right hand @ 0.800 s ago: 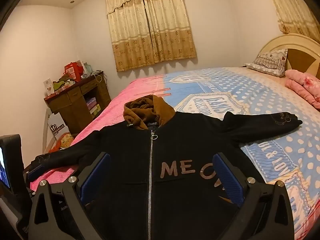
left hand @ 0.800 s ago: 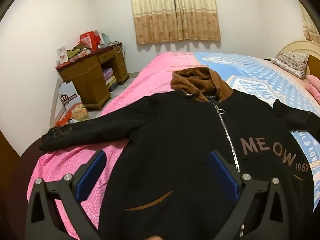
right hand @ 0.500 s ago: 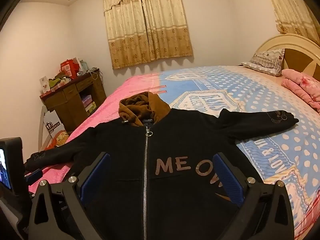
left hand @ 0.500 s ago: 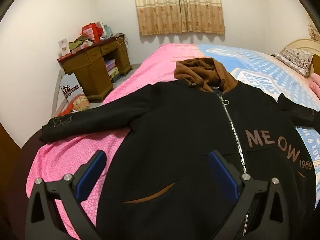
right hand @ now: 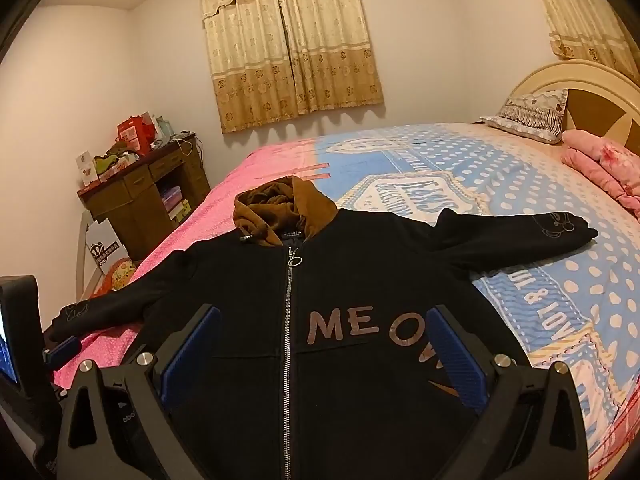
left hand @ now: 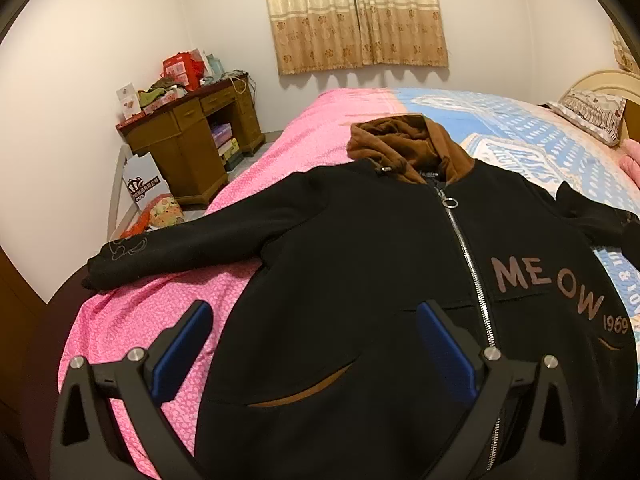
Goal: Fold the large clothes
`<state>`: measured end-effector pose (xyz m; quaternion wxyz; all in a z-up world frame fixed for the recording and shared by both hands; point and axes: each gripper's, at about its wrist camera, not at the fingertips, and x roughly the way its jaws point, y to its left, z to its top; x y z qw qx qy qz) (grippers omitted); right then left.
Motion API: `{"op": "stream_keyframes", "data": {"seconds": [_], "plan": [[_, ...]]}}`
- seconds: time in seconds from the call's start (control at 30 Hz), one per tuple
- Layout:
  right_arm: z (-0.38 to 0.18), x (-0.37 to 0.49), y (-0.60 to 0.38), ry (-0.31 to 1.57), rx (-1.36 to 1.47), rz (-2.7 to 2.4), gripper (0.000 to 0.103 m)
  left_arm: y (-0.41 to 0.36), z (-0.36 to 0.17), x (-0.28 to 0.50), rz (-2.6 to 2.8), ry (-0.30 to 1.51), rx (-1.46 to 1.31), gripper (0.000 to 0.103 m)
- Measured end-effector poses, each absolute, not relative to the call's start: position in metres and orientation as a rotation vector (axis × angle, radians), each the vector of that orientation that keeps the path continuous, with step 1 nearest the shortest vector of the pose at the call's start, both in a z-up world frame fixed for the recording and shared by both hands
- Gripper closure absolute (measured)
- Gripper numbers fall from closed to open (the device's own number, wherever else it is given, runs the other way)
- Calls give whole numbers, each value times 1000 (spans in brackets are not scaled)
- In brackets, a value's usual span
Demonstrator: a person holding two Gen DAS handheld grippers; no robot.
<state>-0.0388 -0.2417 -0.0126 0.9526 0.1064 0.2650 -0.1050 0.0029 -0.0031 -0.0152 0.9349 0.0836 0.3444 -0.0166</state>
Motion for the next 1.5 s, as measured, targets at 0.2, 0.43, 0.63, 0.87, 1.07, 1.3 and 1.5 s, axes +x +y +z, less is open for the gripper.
{"op": "stream_keyframes", "data": {"seconds": [0.2, 0.43, 0.63, 0.87, 1.07, 1.3, 1.5], "plan": [[-13, -38, -241, 544, 217, -208, 1, -3, -15, 3, -35, 703, 170, 0], [-13, -37, -241, 548, 219, -205, 1, -3, -16, 4, -34, 707, 168, 0], [-14, -37, -240, 551, 220, -207, 1, -4, -16, 4, -37, 708, 165, 0], [-14, -36, -240, 551, 220, -208, 1, -5, -16, 4, -38, 708, 165, 0], [-14, -36, -240, 553, 223, -209, 1, -7, -16, 3, -43, 707, 169, 0], [-15, -35, -242, 562, 232, -208, 1, -10, -16, 3, -44, 708, 169, 0], [-16, -35, -242, 566, 232, -209, 1, -11, -17, 2, -47, 710, 169, 0]]}}
